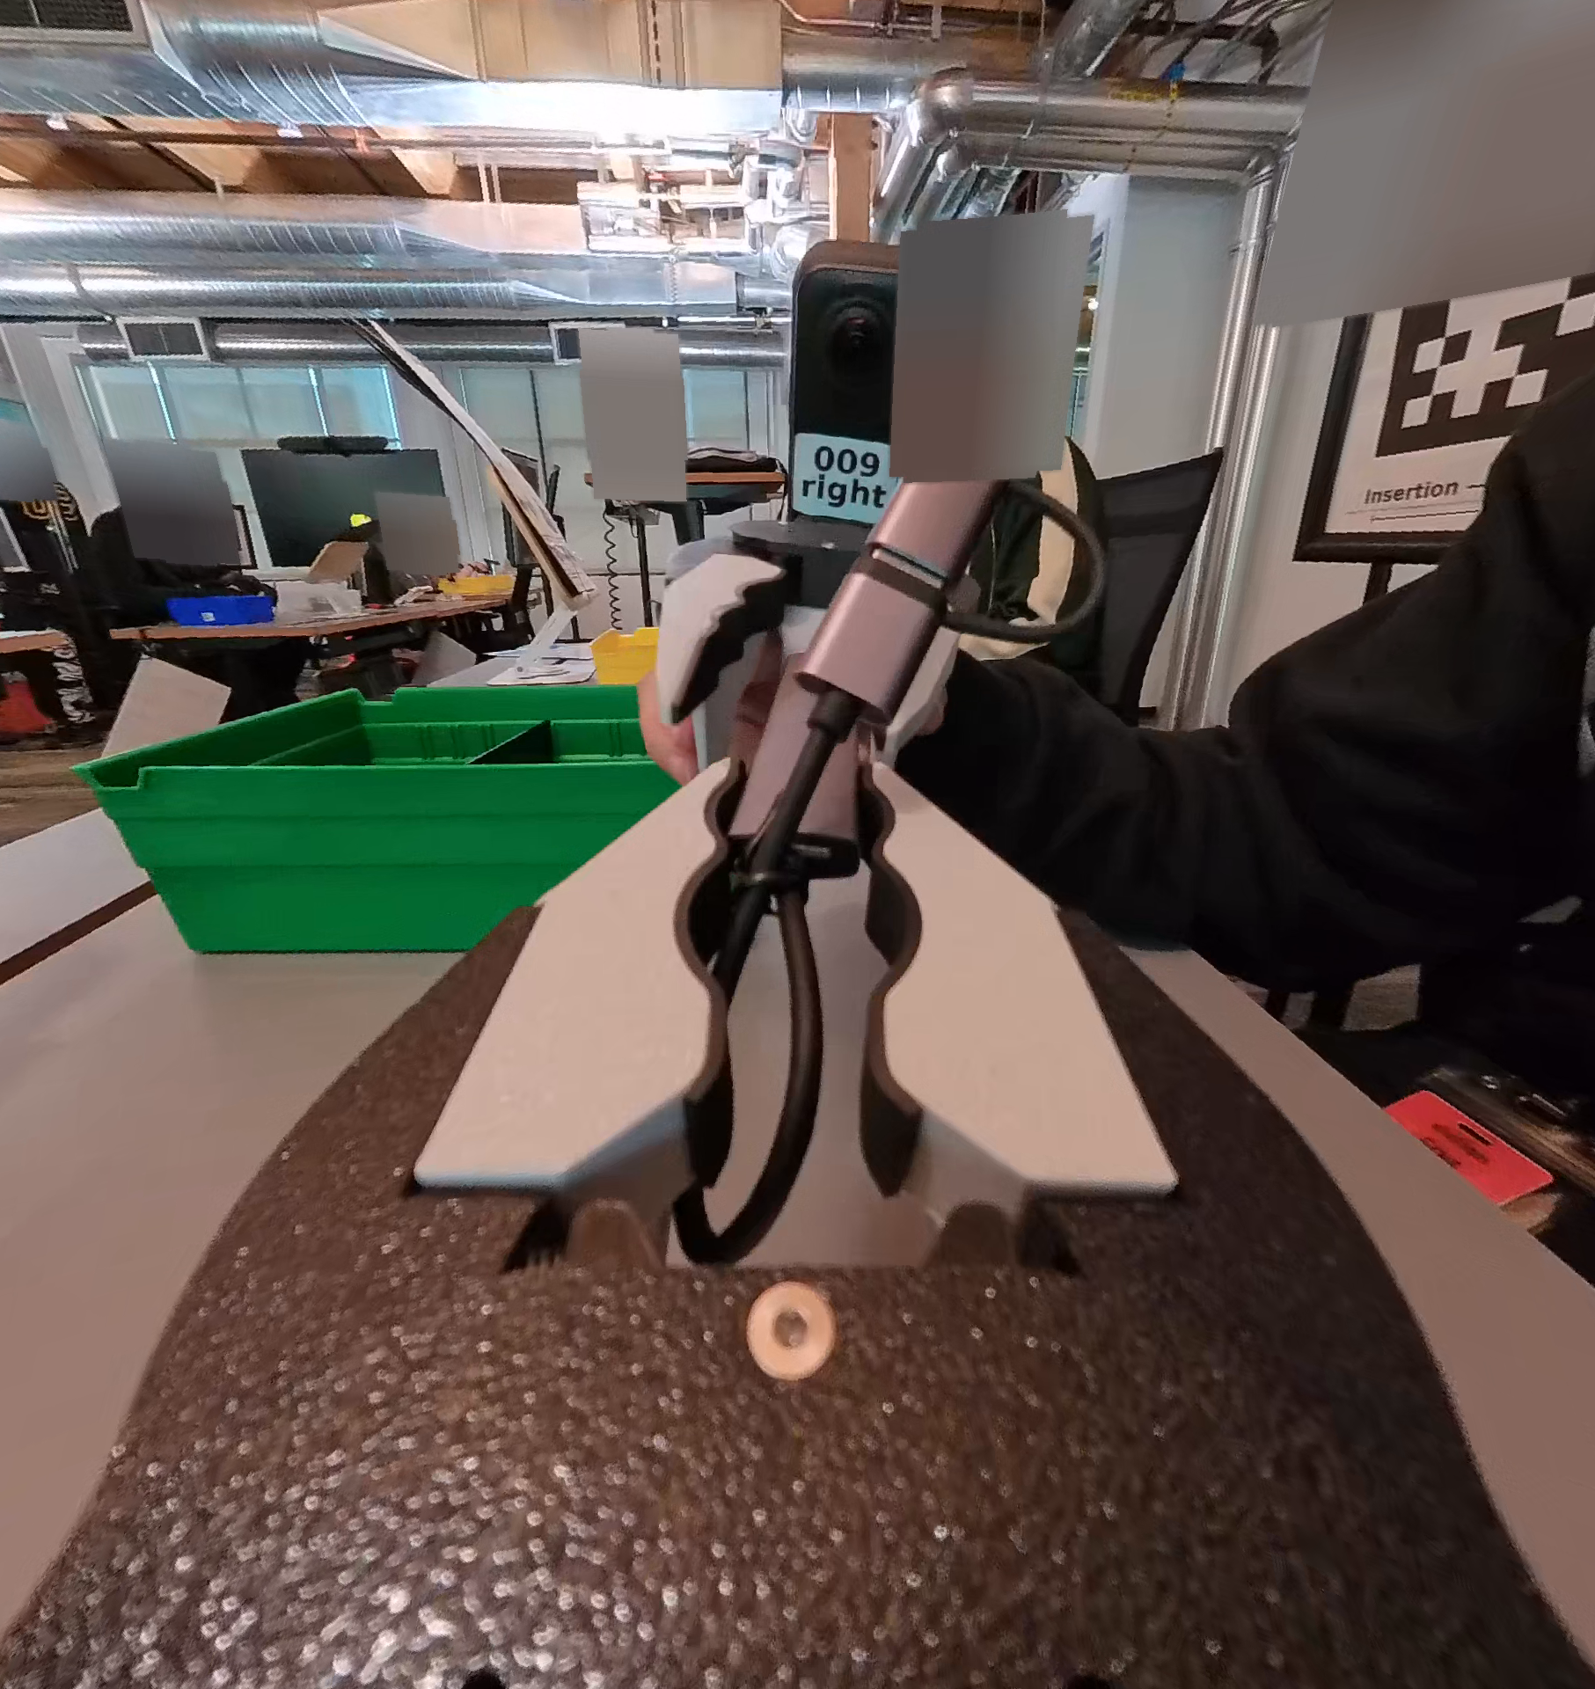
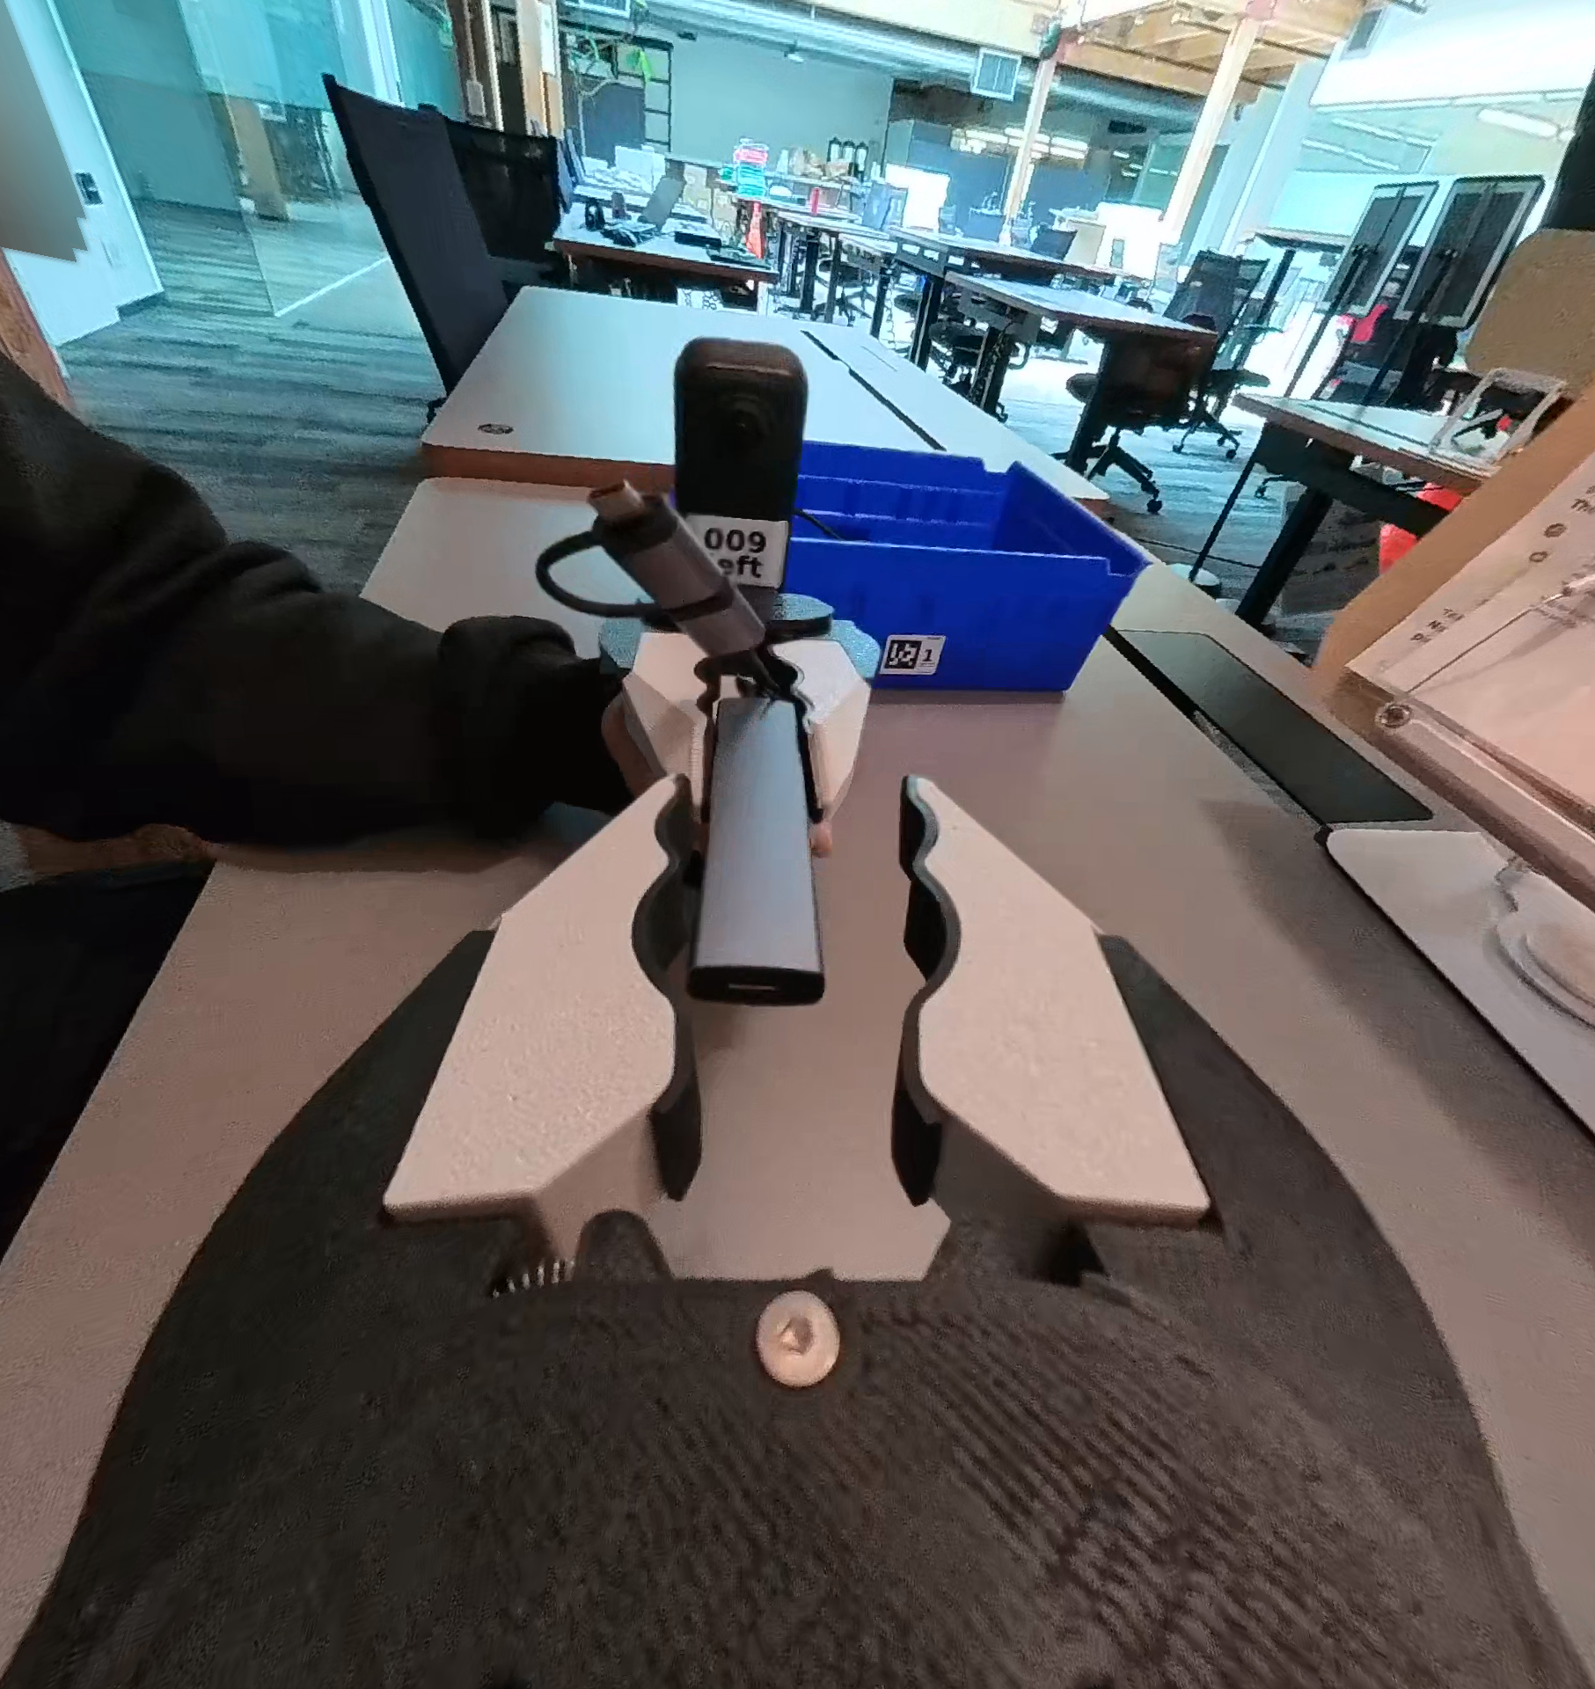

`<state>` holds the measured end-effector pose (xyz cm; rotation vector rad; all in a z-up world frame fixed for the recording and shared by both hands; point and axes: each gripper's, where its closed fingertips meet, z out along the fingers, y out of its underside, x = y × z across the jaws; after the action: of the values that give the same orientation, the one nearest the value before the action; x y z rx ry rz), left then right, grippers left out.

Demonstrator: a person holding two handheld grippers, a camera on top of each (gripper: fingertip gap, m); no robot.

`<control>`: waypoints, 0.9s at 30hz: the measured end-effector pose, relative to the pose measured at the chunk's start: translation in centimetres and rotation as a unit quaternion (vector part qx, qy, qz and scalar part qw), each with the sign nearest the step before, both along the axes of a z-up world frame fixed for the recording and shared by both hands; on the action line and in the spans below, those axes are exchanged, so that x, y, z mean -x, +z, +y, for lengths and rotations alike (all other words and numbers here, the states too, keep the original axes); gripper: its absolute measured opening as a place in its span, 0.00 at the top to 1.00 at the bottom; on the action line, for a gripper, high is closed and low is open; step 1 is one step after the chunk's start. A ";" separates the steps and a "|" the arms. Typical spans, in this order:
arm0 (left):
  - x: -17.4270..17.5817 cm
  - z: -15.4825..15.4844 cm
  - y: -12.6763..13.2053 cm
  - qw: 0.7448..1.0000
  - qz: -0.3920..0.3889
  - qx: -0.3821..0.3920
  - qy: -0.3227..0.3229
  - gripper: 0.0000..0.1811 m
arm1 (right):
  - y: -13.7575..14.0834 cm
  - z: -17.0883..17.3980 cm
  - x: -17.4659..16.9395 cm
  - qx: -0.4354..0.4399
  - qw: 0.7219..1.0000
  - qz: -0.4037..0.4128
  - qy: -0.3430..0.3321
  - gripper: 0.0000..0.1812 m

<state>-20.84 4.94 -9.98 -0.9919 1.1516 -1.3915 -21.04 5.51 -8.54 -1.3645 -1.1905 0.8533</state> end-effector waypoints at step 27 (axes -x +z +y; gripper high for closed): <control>0.9 2.8 1.2 0.994 -0.045 0.047 0.085 0.52 | 3.2 2.0 -3.8 -0.048 0.996 0.040 -0.065 0.87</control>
<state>-21.71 7.72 -8.83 -1.0577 0.9188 -1.3494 -17.20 7.51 -5.31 -1.3022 -1.0556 0.7419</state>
